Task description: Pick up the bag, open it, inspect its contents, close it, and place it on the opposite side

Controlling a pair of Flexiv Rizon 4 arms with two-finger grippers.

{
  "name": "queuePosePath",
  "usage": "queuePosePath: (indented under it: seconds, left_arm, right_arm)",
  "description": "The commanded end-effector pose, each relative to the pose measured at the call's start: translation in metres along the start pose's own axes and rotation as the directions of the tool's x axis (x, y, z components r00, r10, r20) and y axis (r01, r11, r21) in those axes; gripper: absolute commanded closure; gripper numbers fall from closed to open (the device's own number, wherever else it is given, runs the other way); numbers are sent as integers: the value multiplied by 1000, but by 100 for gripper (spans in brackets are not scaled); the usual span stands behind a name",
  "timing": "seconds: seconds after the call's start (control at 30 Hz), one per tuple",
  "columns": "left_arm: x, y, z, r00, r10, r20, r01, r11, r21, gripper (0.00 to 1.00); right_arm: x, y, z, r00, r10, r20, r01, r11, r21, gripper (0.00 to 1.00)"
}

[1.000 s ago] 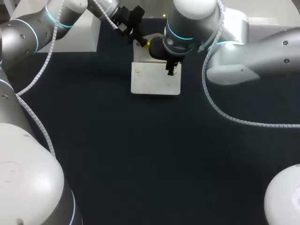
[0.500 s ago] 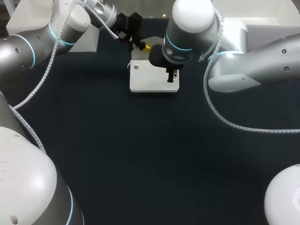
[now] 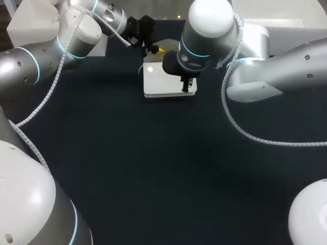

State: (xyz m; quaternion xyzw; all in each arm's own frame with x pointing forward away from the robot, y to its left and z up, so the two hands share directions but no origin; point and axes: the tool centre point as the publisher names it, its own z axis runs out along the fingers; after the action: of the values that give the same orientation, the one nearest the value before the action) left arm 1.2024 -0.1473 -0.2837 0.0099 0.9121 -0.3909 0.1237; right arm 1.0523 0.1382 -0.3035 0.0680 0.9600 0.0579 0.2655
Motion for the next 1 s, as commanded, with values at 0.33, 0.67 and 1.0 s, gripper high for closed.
queuePosePath:
  seconds: [0.33,0.67,1.0]
  left_arm:
    - [-2,1,12,997,72,24,-72,997,-23,100]
    - [-14,20,24,995,93,21,-92,995,-33,100]
    - [-7,29,29,989,146,-17,-146,989,-23,100]
  right_arm:
    - [4,3,3,999,-26,31,26,1000,0,100]
    - [25,0,18,996,-34,81,35,999,-4,100]
    - [25,-7,32,995,-38,93,36,999,17,53]
